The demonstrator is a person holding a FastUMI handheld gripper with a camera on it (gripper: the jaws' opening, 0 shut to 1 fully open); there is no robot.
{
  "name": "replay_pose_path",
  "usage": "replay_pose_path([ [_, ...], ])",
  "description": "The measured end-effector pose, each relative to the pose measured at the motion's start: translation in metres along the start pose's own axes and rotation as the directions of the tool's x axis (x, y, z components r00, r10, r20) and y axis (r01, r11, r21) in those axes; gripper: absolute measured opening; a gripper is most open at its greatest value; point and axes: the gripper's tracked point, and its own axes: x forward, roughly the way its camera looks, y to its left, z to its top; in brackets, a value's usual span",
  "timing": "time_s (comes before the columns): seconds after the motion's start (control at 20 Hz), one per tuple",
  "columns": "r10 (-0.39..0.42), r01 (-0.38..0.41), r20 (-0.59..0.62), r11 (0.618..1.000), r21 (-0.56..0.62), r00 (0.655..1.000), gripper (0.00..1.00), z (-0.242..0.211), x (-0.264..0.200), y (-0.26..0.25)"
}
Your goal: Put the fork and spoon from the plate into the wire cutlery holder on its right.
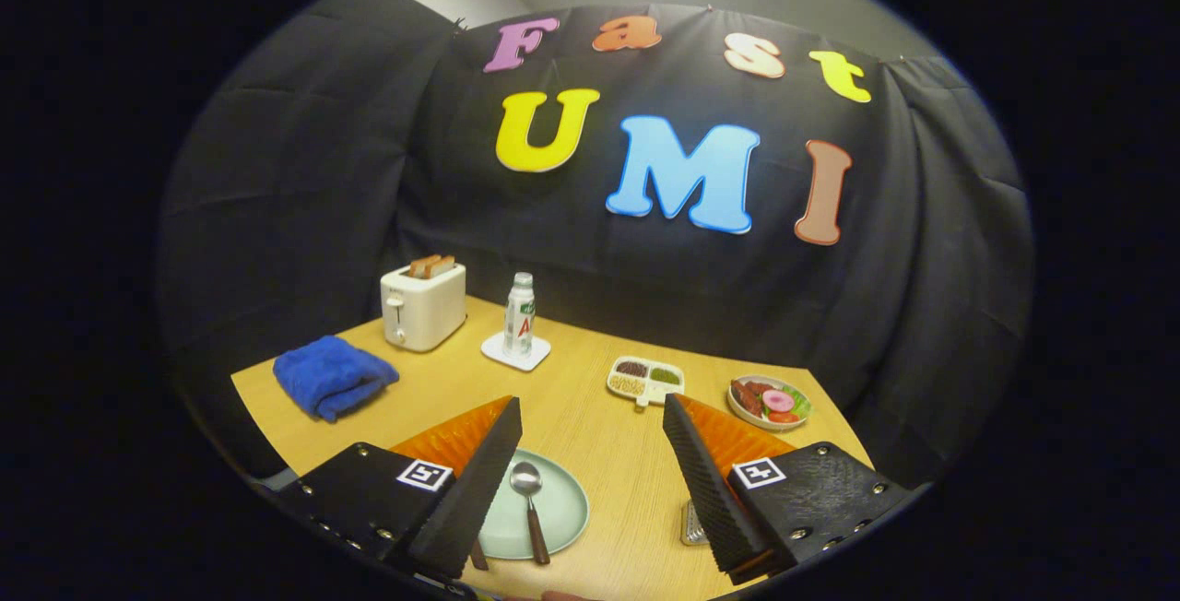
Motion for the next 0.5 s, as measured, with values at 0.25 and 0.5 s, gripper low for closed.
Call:
replay_pose_path([
  [0.25,0.07,-0.063,-0.179,0.997,0.043,0.981,0.88,-0.049,0.02,0.008],
  [0.5,0.107,-0.117,-0.317,0.993,-0.013,0.942,0.79,-0.091,0.036,0.019],
])
